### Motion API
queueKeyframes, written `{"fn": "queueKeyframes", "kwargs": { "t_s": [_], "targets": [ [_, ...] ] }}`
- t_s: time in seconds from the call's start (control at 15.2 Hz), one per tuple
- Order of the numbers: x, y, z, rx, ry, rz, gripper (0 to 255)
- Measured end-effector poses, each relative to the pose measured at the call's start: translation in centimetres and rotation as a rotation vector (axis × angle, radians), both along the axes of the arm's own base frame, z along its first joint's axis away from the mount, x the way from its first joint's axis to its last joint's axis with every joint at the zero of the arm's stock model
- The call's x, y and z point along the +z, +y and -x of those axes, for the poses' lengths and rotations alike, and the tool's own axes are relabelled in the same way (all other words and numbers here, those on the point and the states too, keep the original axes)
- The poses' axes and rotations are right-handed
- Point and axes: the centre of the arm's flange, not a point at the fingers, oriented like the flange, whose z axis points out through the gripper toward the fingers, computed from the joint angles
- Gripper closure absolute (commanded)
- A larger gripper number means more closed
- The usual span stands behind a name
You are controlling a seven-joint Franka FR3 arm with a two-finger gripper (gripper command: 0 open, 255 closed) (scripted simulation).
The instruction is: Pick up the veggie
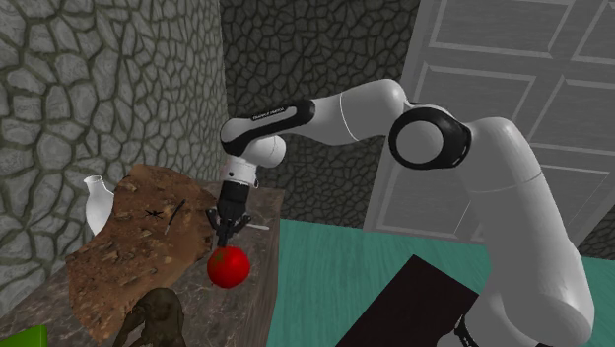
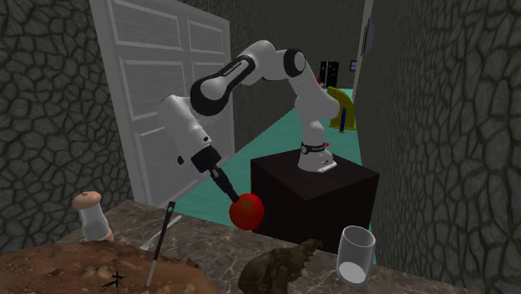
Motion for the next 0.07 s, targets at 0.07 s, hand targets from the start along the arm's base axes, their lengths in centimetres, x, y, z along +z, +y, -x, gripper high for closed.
{"fn": "queueKeyframes", "kwargs": {
  "t_s": [0.07],
  "targets": [
    [0.33, -0.05, 0.0, 0.0, 0.0, 0.0, 255]
  ]
}}
